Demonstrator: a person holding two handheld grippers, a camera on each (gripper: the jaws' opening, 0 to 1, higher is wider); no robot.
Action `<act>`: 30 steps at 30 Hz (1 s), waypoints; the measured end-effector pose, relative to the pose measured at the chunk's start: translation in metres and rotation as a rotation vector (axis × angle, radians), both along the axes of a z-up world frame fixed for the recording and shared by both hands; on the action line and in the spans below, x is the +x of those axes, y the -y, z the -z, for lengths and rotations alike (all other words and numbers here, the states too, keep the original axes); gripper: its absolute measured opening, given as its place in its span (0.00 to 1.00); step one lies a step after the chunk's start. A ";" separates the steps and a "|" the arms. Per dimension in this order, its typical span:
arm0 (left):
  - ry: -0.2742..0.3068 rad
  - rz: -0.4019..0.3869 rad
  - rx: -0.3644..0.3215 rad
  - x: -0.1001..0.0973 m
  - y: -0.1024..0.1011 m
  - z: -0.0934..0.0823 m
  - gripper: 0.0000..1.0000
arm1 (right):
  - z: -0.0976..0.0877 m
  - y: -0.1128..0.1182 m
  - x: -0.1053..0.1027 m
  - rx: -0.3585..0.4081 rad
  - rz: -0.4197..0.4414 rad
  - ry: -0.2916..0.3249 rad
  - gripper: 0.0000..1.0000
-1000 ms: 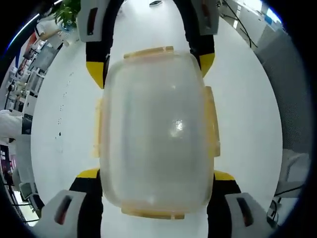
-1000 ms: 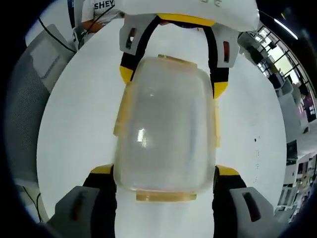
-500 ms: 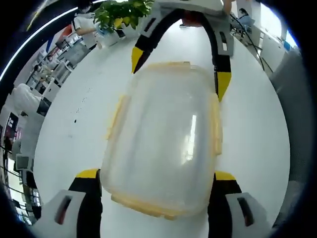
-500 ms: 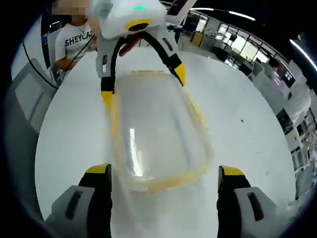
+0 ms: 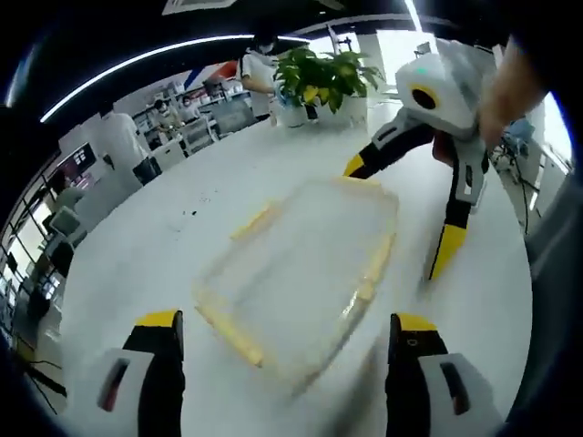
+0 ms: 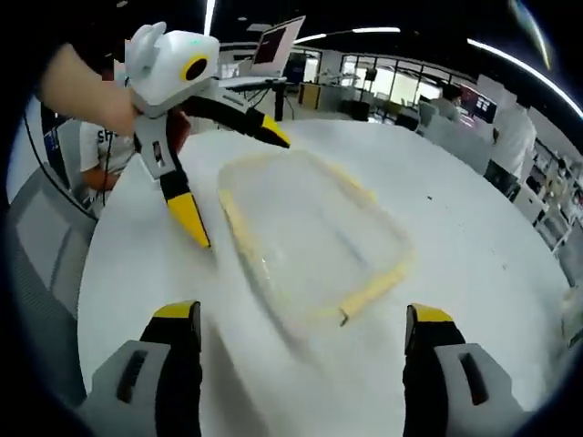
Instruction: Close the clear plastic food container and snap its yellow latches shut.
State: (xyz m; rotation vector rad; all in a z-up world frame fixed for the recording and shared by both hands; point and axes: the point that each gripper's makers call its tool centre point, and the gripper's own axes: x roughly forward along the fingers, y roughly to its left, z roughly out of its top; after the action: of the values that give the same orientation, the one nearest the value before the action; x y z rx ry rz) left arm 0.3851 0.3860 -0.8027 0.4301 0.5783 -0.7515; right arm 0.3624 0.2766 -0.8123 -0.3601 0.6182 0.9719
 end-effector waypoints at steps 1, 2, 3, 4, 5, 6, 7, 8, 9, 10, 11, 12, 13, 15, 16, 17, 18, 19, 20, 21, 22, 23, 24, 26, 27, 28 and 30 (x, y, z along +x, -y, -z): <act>-0.016 -0.017 -0.018 -0.004 -0.002 0.003 0.91 | 0.000 0.001 -0.001 0.000 0.009 0.001 0.91; -0.018 -0.028 -0.026 -0.005 -0.003 0.004 0.90 | -0.001 0.002 -0.001 0.002 0.020 0.002 0.90; -0.029 -0.044 -0.034 -0.008 -0.006 0.006 0.90 | -0.003 0.000 -0.001 0.021 0.034 0.010 0.91; -0.040 -0.054 -0.044 -0.009 -0.007 0.008 0.89 | -0.003 0.000 -0.001 0.024 0.038 0.011 0.91; -0.048 -0.067 -0.057 -0.011 -0.008 0.009 0.89 | -0.003 0.000 -0.001 0.032 0.053 0.007 0.91; -0.054 -0.074 -0.065 -0.012 -0.009 0.010 0.89 | -0.004 0.000 -0.001 0.039 0.065 0.003 0.92; -0.060 -0.082 -0.073 -0.013 -0.010 0.011 0.89 | -0.004 0.000 -0.001 0.044 0.068 0.002 0.92; -0.068 -0.094 -0.080 -0.013 -0.012 0.011 0.89 | -0.005 -0.001 -0.003 0.050 0.071 -0.006 0.91; -0.076 -0.105 -0.088 -0.014 -0.013 0.012 0.89 | -0.006 -0.001 -0.004 0.055 0.071 -0.012 0.91; -0.100 -0.123 -0.108 -0.016 -0.014 0.012 0.89 | -0.008 -0.001 -0.005 0.058 0.075 -0.009 0.92; -0.110 -0.130 -0.114 -0.017 -0.014 0.013 0.89 | -0.010 0.000 -0.005 0.062 0.081 -0.003 0.92; -0.098 -0.128 -0.115 -0.017 -0.015 0.011 0.89 | -0.014 0.000 -0.007 0.077 0.088 -0.007 0.92; -0.095 -0.128 -0.117 -0.018 -0.016 0.010 0.89 | -0.016 0.001 -0.008 0.085 0.095 -0.010 0.93; -0.103 -0.134 -0.132 -0.021 -0.016 0.008 0.89 | -0.019 0.004 -0.010 0.091 0.106 -0.009 0.93; -0.102 -0.138 -0.141 -0.023 -0.016 0.006 0.89 | -0.021 0.007 -0.010 0.101 0.124 -0.010 0.93; -0.100 -0.138 -0.147 -0.024 -0.016 0.005 0.89 | -0.023 0.009 -0.010 0.111 0.137 -0.012 0.93; -0.100 -0.139 -0.149 -0.024 -0.016 0.004 0.89 | -0.025 0.011 -0.010 0.117 0.146 -0.012 0.93; -0.100 -0.141 -0.153 -0.025 -0.017 0.002 0.89 | -0.028 0.014 -0.011 0.121 0.155 -0.005 0.93; -0.100 -0.142 -0.156 -0.026 -0.017 0.001 0.89 | -0.029 0.016 -0.011 0.124 0.162 -0.003 0.93; -0.103 -0.145 -0.159 -0.027 -0.018 0.000 0.89 | -0.031 0.019 -0.011 0.154 0.205 -0.022 0.93; -0.106 -0.151 -0.163 -0.028 -0.019 -0.001 0.88 | -0.034 0.020 -0.011 0.178 0.216 -0.029 0.93; -0.104 -0.161 -0.176 -0.028 -0.021 -0.004 0.88 | -0.035 0.024 -0.011 0.171 0.214 -0.016 0.93; -0.102 -0.166 -0.180 -0.028 -0.023 -0.005 0.88 | -0.036 0.026 -0.011 0.166 0.215 -0.010 0.93; -0.099 -0.175 -0.188 -0.030 -0.027 -0.009 0.87 | -0.038 0.030 -0.013 0.164 0.223 -0.005 0.93; -0.096 -0.182 -0.193 -0.031 -0.029 -0.011 0.87 | -0.040 0.033 -0.014 0.170 0.236 -0.010 0.92; -0.094 -0.186 -0.195 -0.031 -0.031 -0.011 0.87 | -0.041 0.035 -0.015 0.173 0.243 -0.010 0.92; -0.107 -0.197 -0.198 -0.035 -0.035 -0.010 0.87 | -0.044 0.039 -0.018 0.184 0.264 -0.005 0.92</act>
State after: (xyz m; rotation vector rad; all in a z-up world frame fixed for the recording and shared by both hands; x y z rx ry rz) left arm 0.3500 0.4208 -0.7925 0.1477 0.6298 -0.6380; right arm 0.3446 0.2371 -0.7679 -0.1093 0.5600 0.7692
